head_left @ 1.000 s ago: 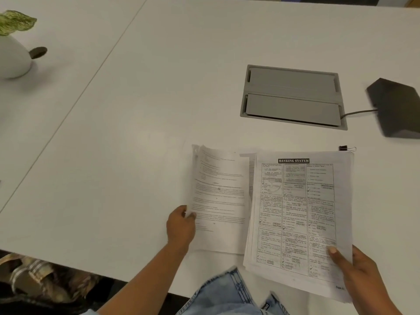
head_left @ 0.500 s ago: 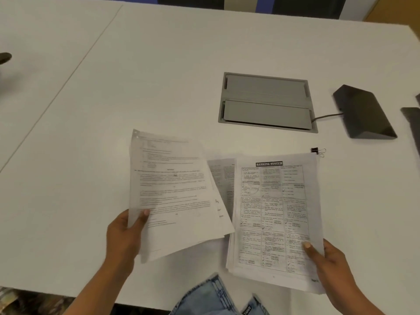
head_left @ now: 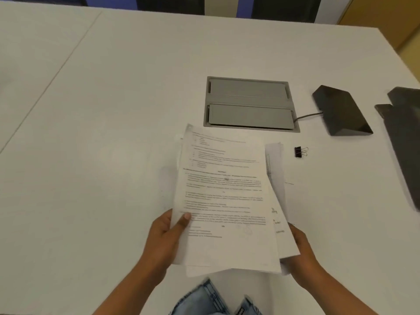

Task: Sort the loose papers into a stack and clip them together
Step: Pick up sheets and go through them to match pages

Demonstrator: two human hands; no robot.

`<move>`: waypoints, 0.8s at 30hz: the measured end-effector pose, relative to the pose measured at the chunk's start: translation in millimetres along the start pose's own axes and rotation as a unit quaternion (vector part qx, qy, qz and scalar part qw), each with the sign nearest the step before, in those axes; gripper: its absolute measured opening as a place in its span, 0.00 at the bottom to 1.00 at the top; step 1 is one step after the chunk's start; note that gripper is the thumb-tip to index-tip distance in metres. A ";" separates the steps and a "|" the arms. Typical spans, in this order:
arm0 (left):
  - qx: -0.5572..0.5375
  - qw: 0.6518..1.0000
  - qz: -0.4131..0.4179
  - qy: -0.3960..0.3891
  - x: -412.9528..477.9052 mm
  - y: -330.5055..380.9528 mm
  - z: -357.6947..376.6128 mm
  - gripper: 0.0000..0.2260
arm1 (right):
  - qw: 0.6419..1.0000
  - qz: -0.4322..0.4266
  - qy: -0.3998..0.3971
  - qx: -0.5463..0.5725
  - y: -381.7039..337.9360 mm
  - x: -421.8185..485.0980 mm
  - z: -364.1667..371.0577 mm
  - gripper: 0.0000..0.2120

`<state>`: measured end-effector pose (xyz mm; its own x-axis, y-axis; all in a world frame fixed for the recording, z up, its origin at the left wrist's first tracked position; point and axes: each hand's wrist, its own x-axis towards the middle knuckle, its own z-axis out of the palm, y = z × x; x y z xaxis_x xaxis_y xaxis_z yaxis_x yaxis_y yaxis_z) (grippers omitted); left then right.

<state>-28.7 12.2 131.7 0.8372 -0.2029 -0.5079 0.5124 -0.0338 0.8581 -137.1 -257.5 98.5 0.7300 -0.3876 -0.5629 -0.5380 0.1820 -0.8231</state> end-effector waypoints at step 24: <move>-0.040 0.984 -0.077 -0.157 38.6 19.9 3.6 0.21 | 0.992 0.032 -0.095 0.077 -31.5 -0.4 7.8 0.18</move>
<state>13.1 0.1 129.4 0.6543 -0.4948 -0.5719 0.6526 -0.0127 0.7576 -117.1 -256.0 124.0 0.7705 -0.1956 -0.6067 -0.5259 0.3428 -0.7784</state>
